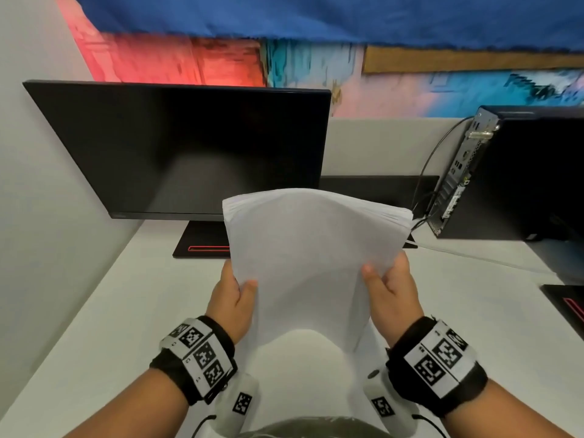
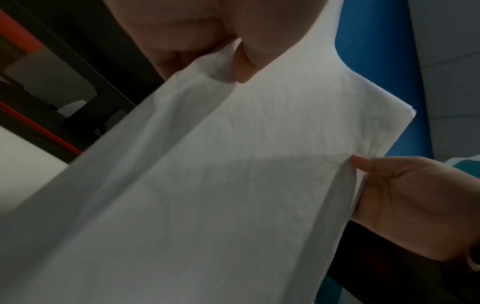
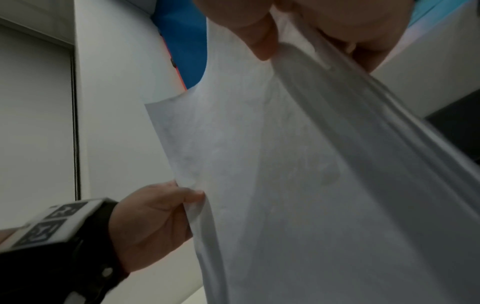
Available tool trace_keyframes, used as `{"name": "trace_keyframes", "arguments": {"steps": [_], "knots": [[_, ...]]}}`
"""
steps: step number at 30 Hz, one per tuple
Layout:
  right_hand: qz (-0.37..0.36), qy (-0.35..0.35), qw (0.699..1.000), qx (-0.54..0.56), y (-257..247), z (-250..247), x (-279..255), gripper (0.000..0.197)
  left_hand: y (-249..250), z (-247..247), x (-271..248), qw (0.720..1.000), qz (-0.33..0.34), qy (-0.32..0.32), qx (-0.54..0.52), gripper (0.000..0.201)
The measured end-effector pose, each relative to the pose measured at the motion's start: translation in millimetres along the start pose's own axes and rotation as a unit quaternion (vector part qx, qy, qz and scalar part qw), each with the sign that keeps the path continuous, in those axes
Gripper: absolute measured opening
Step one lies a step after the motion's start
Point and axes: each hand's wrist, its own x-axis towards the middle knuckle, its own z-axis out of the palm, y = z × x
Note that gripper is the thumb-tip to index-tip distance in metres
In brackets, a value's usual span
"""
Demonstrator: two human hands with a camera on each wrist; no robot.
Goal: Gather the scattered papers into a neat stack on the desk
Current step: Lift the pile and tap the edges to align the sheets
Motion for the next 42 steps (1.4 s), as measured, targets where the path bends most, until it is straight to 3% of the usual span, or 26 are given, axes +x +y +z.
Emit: {"name": "trace_keyframes", "arguments": {"steps": [3, 7, 11, 14, 17, 20, 22, 24, 26, 31, 36, 42], "knots": [[-0.035, -0.006, 0.999, 0.017, -8.8, -5.5, 6.5, 0.033, 22.4, -6.2, 1.7, 0.997, 0.047, 0.022, -0.049, 0.05], [-0.118, 0.011, 0.993, 0.015, -24.1, -11.6, 11.7, 0.039, 48.6, -18.9, 9.8, 0.975, 0.196, 0.071, -0.076, 0.074], [-0.216, 0.02, 0.975, -0.043, -33.1, -15.5, 15.0, 0.059, 59.4, -26.8, 17.6, 0.958, 0.279, 0.057, -0.005, 0.071], [-0.229, 0.022, 0.964, -0.136, -32.5, -17.2, 19.6, 0.041, 60.8, -25.7, 20.1, 0.953, 0.298, 0.052, 0.031, 0.066], [-0.216, 0.029, 0.974, -0.068, -35.1, -18.0, 19.6, 0.041, 57.9, -23.7, 21.1, 0.959, 0.277, 0.051, -0.035, 0.062], [-0.126, 0.011, 0.99, 0.067, -29.7, -19.8, 18.5, 0.07, 50.7, -24.0, 25.4, 0.976, 0.184, 0.04, -0.109, 0.071], [-0.039, -0.015, 0.995, 0.087, -20.8, -16.4, 18.5, 0.059, 46.7, -20.6, 28.7, 0.985, 0.117, 0.003, -0.128, 0.062], [0.015, -0.016, 0.994, 0.107, -17.2, -11.1, 16.7, 0.036, 48.4, -14.4, 28.9, 0.986, 0.082, 0.006, -0.147, 0.034], [0.016, -0.004, 0.991, 0.132, -21.7, -9.5, 15.2, 0.025, 54.1, -11.6, 25.7, 0.983, 0.078, 0.027, -0.162, 0.026], [-0.041, 0.005, 0.986, 0.162, -34.3, -18.8, 7.3, 0.026, 64.2, -15.7, 9.7, 0.972, 0.15, 0.052, -0.171, 0.03], [0.036, 0.01, 0.988, 0.148, -12.3, -10.2, 2.9, 0.029, 35.7, 2.6, 7.1, 0.98, 0.057, 0.055, -0.185, 0.035], [0.046, 0.003, 0.986, 0.16, -1.1, -14.4, 3.9, 0.029, 24.5, 6.8, 16.3, 0.98, 0.041, 0.027, -0.191, 0.037]]}}
